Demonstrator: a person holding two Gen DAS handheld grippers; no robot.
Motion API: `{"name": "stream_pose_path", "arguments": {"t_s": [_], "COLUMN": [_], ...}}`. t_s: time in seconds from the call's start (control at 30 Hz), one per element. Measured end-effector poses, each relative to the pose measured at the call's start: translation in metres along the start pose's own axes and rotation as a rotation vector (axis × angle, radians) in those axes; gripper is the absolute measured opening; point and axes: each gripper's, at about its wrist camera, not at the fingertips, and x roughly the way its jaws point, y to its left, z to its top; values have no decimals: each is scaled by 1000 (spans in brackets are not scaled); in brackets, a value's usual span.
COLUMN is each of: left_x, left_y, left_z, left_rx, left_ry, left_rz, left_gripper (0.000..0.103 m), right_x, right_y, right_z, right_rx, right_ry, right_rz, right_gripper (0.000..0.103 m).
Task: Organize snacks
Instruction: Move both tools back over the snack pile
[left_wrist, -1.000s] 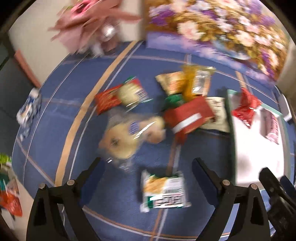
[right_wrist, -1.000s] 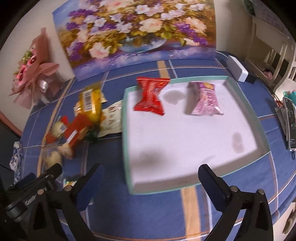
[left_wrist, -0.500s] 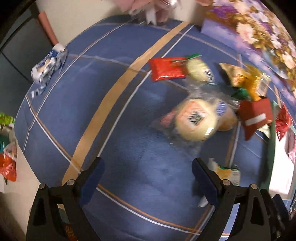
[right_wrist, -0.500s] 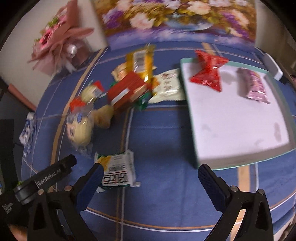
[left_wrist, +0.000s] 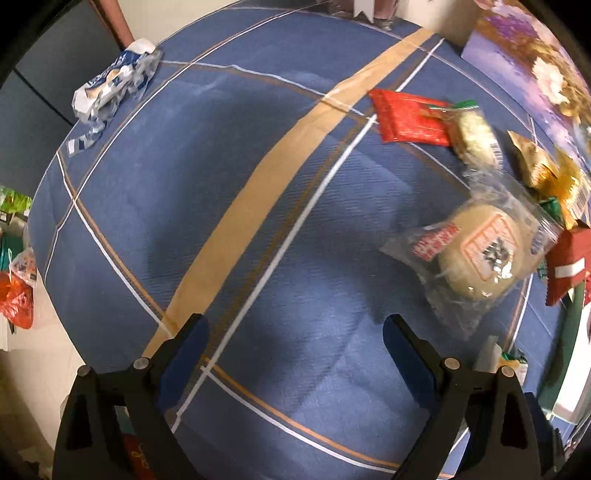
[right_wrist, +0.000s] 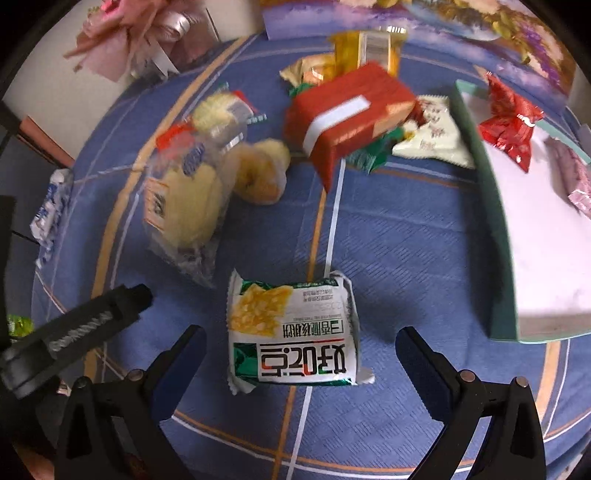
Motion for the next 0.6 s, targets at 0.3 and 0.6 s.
{"name": "stream_pose_path", "arguments": {"t_s": [0.3,0.6], "left_x": [-2,-22], "left_y": [-12,-61], "left_z": [10,11], "left_rx": [50,191], "left_ry": [-23,-74], "left_rz": [-61,-133], "left_gripper": [95,95], "right_x": [13,15], "right_y": [-12,-38], "right_z": [9,17], "right_rx": [22,106], "right_ry": [13,3], "right_rz": [-79,-106], "right_gripper": [103,103]}}
